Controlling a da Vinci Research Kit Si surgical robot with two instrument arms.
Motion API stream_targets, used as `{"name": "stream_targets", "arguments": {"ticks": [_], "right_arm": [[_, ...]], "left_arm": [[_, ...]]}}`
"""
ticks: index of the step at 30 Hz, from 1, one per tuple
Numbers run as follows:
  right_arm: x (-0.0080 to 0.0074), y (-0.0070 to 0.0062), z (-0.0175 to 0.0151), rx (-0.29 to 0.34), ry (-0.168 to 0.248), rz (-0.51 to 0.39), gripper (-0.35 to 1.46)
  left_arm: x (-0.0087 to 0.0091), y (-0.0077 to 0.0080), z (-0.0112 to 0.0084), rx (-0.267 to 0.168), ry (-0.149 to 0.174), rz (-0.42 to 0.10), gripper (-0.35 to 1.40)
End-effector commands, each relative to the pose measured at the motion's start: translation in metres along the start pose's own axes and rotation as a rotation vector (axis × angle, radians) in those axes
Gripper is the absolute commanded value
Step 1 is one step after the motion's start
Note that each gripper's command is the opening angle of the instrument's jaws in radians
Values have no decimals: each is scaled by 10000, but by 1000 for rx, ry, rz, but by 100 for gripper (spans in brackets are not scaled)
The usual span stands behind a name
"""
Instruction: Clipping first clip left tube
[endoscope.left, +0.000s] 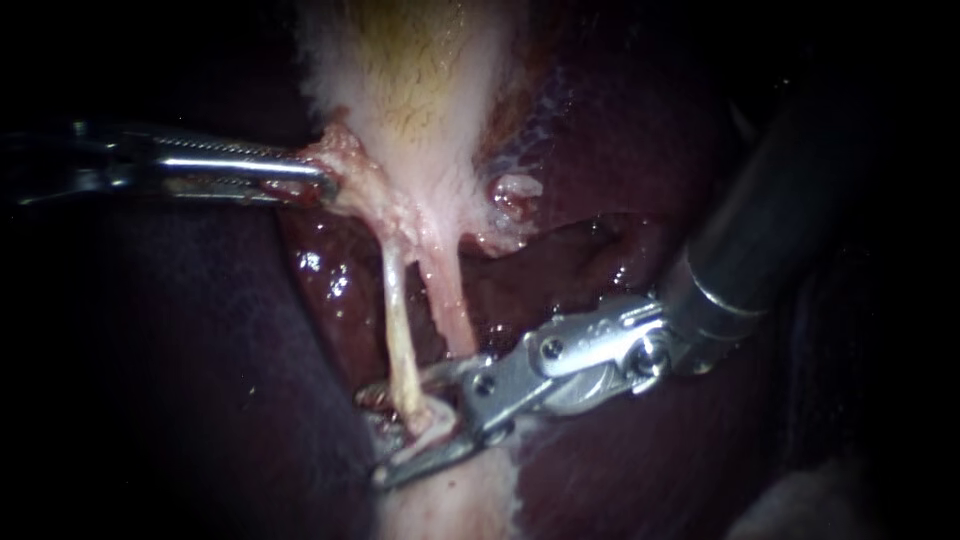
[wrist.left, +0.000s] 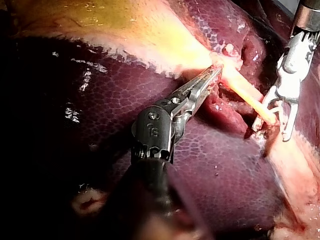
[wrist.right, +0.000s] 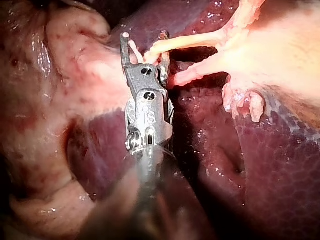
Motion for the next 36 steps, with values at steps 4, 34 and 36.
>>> {"name": "stream_targets", "arguments": {"ticks": [4,34,36], "right_arm": [[5,-6,4,28,-1,-1,43],[5,2,-7,-4,-2,130,-35],[4,3,-8,-1,-3,136,-35]], "left_arm": [[0,-1,0,-1,0,0,-35],[0,-2,0,-1,0,0,-35],[0,-2,0,-1,0,0,-35]]}}
